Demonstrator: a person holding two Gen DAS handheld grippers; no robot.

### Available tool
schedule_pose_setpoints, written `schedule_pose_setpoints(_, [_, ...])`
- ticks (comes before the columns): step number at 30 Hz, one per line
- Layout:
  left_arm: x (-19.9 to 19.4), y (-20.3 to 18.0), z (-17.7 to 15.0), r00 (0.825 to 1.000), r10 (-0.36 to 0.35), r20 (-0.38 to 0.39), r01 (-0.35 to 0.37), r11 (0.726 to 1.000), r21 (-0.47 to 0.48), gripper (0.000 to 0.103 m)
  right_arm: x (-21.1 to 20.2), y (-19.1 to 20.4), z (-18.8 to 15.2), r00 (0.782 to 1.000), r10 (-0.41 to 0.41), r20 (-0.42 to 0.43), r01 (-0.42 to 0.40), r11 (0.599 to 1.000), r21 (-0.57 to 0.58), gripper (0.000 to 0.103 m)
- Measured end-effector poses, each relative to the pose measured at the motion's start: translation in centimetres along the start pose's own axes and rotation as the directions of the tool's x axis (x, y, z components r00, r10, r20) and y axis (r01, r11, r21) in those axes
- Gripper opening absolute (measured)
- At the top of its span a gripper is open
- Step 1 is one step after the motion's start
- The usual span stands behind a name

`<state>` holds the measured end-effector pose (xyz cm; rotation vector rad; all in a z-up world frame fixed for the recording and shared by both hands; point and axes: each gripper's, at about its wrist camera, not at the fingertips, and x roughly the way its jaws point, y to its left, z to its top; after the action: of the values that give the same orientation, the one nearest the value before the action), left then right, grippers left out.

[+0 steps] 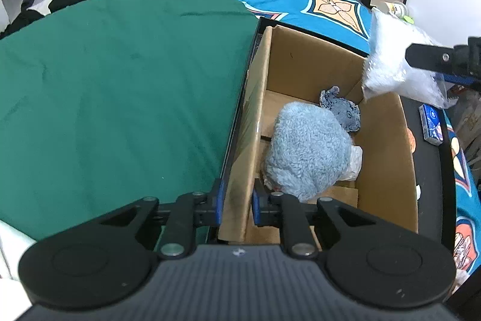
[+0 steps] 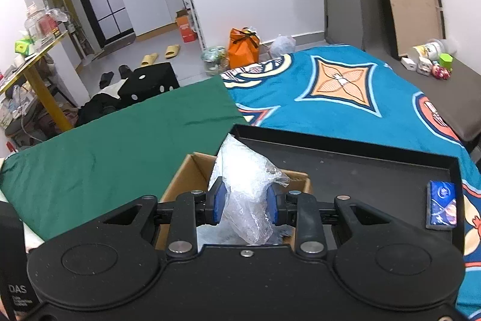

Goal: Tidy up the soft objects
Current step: 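Lift the plastic bag over the box and release it inside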

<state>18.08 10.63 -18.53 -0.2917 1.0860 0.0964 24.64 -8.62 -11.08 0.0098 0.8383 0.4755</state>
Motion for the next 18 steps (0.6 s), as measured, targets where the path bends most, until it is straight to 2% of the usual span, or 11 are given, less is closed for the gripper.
schedule_pose_setpoints(11, [0.2, 0.8, 0.1, 1.000, -0.027, -0.011, 0.026, 0.999, -0.044, 0.017, 0.7, 2.5, 1.1, 1.000, 0.029, -0.004, -0.029, 0.998, -0.054, 0.029])
schedule_pose_setpoints(12, [0.2, 0.8, 0.1, 1.000, -0.028, -0.011, 0.028, 0.998, -0.048, 0.017, 0.8, 2.6, 1.3, 0.999, 0.031, -0.005, -0.032, 0.998, -0.053, 0.032])
schedule_pose_setpoints(15, [0.2, 0.8, 0.2, 1.000, -0.027, -0.011, 0.027, 0.998, -0.050, 0.017, 1.0, 2.9, 1.8, 0.998, 0.066, -0.010, -0.066, 0.997, -0.032, 0.058])
schedule_pose_setpoints(18, [0.3, 0.7, 0.1, 1.000, -0.024, -0.012, 0.024, 0.999, -0.048, 0.017, 0.8, 2.7, 2.2, 0.997, 0.077, -0.010, -0.077, 0.997, 0.003, 0.059])
